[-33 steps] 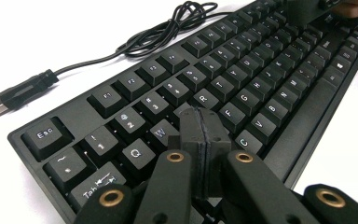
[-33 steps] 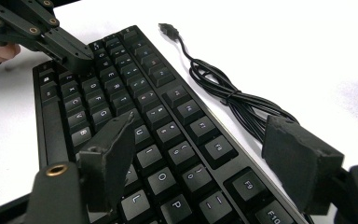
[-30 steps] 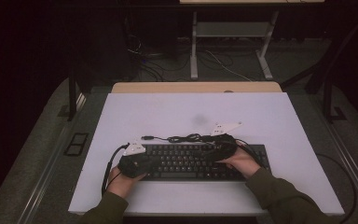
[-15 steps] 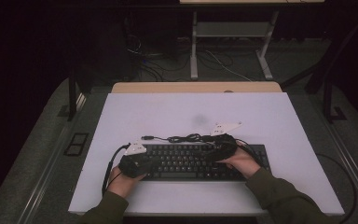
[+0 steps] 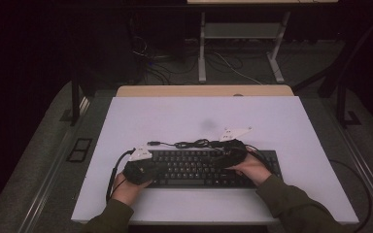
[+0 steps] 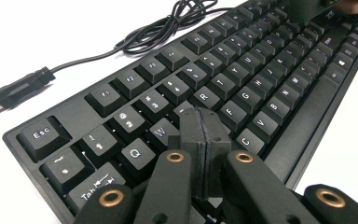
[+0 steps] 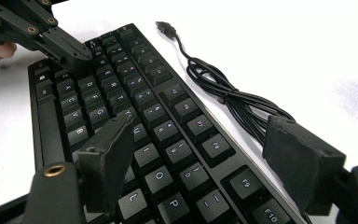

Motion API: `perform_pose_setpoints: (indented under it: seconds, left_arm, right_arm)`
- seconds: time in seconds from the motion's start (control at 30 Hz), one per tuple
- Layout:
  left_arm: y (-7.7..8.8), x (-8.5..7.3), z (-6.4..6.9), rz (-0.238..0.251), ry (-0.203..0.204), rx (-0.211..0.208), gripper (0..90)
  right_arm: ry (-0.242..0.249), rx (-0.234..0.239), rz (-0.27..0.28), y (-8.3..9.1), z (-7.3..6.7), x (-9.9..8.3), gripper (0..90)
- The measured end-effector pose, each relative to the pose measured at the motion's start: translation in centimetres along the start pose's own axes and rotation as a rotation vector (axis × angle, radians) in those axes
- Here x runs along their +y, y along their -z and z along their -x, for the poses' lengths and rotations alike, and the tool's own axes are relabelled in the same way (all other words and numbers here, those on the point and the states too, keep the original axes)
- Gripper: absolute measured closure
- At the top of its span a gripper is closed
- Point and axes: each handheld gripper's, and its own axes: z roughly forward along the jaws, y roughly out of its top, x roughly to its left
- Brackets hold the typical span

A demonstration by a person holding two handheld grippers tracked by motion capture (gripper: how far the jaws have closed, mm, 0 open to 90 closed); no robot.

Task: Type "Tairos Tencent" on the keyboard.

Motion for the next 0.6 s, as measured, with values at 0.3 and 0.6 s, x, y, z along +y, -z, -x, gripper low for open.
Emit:
perform_pose_setpoints:
  seconds: [0.3,0.6]
  left_arm:
    - [0.14,0.07,0.06,0.003,-0.006,-0.007,88.8]
    - [0.6,0.23,0.23,0.022,-0.004,-0.024,88.8]
  right_arm:
    - [0.0,-0.001,-0.001,0.02,0.0,0.0,24.7]
    - [-0.001,-0.002,-0.001,0.05,0.01,0.0,24.7]
